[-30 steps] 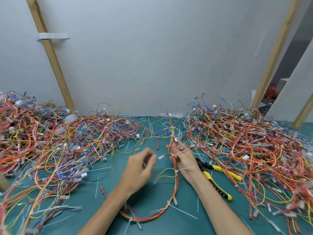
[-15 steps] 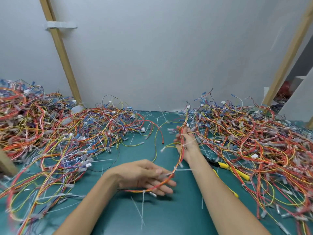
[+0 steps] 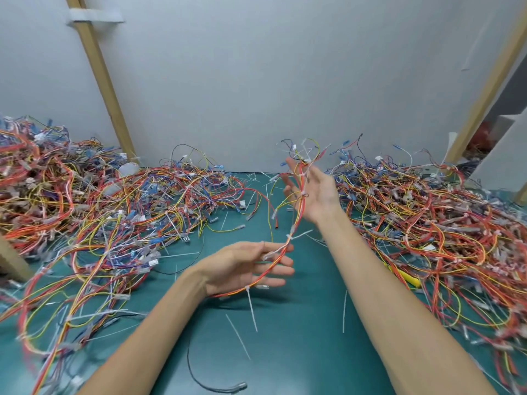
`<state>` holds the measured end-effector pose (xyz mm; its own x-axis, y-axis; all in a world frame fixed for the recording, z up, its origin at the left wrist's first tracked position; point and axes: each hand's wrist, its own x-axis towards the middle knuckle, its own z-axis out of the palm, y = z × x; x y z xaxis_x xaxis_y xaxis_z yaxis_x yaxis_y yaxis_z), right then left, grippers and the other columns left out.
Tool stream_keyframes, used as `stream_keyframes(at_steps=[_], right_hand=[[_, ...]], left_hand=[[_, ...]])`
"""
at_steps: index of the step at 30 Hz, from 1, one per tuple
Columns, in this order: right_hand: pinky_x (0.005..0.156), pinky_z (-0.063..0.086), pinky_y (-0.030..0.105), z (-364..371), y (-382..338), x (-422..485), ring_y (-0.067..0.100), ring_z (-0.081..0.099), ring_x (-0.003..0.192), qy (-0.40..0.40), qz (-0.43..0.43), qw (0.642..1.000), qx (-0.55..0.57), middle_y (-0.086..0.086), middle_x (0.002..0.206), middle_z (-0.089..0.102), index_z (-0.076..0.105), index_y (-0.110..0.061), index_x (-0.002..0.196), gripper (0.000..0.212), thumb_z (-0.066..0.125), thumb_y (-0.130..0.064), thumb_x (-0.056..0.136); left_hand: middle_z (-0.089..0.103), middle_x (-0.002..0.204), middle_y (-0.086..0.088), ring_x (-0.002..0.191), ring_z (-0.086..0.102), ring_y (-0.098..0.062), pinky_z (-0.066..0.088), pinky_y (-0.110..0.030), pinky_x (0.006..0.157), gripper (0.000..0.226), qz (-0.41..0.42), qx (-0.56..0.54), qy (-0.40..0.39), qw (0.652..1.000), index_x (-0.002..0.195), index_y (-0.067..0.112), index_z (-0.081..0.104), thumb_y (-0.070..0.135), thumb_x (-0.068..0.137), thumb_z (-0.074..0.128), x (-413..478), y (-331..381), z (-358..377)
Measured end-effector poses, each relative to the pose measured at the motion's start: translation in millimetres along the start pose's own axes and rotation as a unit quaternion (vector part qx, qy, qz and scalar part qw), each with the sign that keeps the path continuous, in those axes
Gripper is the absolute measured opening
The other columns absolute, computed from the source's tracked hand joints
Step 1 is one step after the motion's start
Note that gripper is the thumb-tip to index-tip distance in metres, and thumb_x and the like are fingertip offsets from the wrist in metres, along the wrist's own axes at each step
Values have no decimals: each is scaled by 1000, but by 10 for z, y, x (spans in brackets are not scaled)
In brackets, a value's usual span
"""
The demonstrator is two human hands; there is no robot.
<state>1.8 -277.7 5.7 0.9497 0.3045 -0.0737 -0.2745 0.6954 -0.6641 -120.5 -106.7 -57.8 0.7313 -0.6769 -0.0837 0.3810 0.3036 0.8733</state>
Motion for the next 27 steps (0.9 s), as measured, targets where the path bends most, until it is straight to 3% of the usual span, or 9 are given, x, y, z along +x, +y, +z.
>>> stream_keyframes(at_steps=[4, 7, 10, 14, 18, 22, 27], right_hand=[[53, 53, 24, -15, 12, -71, 20, 66, 85, -35, 15, 999, -27, -4, 122, 69, 70, -15, 109, 30, 41, -24, 104], [52, 54, 26, -131, 81, -152, 21, 68, 83, -53, 23, 998, -9, -3, 133, 63, 50, -19, 123, 21, 40, -21, 105], [52, 54, 27, -249, 160, -250, 22, 69, 82, -65, 22, 998, 1, -1, 137, 60, 40, -20, 122, 22, 40, -12, 101], [51, 55, 28, -326, 221, -379, 23, 69, 81, -71, 17, 997, 18, 1, 136, 61, 45, -21, 114, 32, 52, -9, 85], [51, 55, 28, -401, 277, -448, 23, 70, 78, -68, 19, 997, 21, 2, 133, 63, 54, -21, 105, 21, 47, -7, 91], [51, 55, 27, -502, 364, -499, 22, 69, 78, -61, 12, 998, 4, 3, 134, 63, 55, -23, 113, 28, 41, -4, 98], [53, 56, 27, -544, 447, -550, 21, 70, 77, -58, 11, 998, -25, 4, 129, 66, 56, -24, 114, 30, 43, -2, 98]], left_hand=[[58, 132, -16, 125, 55, -31, 47, -44, 101, 77, -53, -22, -40, 998, 138, 4, 51, 61, 86, 55, 17, 3, -49], [50, 141, -22, 131, 49, -34, 43, -43, 105, 88, -93, -16, -69, 993, 138, 3, 50, 70, 82, 50, 34, -18, -42], [43, 145, -26, 135, 42, -39, 39, -41, 110, 92, -114, -7, -72, 991, 139, 1, 46, 71, 80, 52, 46, -40, -14], [42, 146, -27, 137, 38, -40, 38, -39, 111, 95, -110, 6, -64, 992, 143, 4, 41, 72, 79, 52, 38, -27, 25], [42, 145, -26, 135, 41, -40, 35, -42, 112, 99, -115, 25, -70, 991, 144, 3, 40, 74, 76, 55, 44, -5, 61], [47, 143, -24, 127, 51, -35, 40, -41, 109, 102, -127, 31, -65, 989, 142, 6, 44, 76, 70, 60, 80, 17, 45], [44, 146, -20, 130, 49, -39, 45, -39, 104, 87, -130, 24, -82, 988, 146, 9, 38, 71, 86, 39, 106, -25, -45]])
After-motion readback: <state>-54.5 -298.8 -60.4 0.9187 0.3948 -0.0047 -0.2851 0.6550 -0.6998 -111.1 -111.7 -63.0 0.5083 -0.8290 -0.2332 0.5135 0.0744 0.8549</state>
